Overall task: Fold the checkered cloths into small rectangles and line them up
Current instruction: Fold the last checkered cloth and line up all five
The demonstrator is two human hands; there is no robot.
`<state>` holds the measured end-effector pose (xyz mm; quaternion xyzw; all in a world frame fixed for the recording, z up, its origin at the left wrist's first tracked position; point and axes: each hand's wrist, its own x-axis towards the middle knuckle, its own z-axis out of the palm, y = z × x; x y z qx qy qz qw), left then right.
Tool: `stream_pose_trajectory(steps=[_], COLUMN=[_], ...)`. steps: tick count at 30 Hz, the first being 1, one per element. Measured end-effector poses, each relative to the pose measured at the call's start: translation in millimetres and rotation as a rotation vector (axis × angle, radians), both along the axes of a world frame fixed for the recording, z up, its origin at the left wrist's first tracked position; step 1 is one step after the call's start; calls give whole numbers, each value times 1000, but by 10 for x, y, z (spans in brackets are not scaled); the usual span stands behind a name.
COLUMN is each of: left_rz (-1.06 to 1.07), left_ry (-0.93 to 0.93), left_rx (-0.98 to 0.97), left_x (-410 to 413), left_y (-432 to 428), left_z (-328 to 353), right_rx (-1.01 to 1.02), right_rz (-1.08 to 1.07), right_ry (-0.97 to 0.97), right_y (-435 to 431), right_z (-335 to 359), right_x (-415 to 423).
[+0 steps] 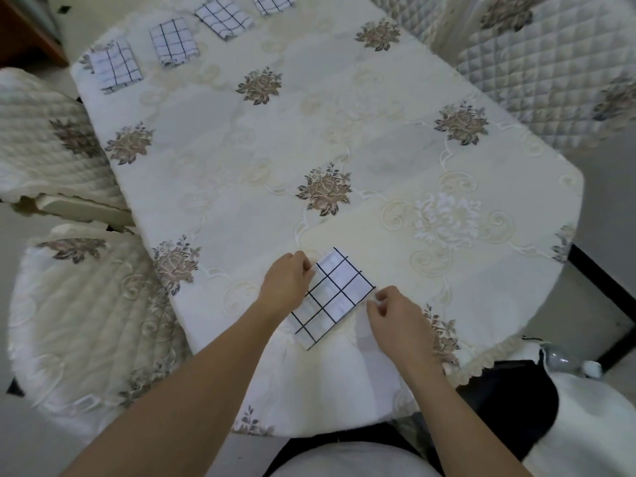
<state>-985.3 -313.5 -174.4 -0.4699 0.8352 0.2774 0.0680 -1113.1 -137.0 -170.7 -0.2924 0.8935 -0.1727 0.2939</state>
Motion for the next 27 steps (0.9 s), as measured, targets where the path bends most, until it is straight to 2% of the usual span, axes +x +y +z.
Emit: stream_pose_trajectory(steps=[7, 13, 15, 18, 22, 27], left_rz=[313, 752, 840, 878, 821, 814], left_ry=[110, 460, 544, 657, 752, 848], left_rx=[249, 644, 785, 1028, 1308, 1461], left_x=[321, 612, 634, 662, 685, 718], left_y=[126, 319, 376, 378, 375, 375], left_z=[76, 23, 35, 53, 55, 127], right_rx=[-56, -15, 10, 25, -2, -114], right_rz=[-120, -158, -158, -173, -163, -234], right_ry=[-168, -271, -298, -315, -305, -421], right_y=[-179, -387, -434, -499, -481, -427], right_z=[69, 65, 52, 23, -12, -28], right_x=[214, 390, 415, 449, 443, 431])
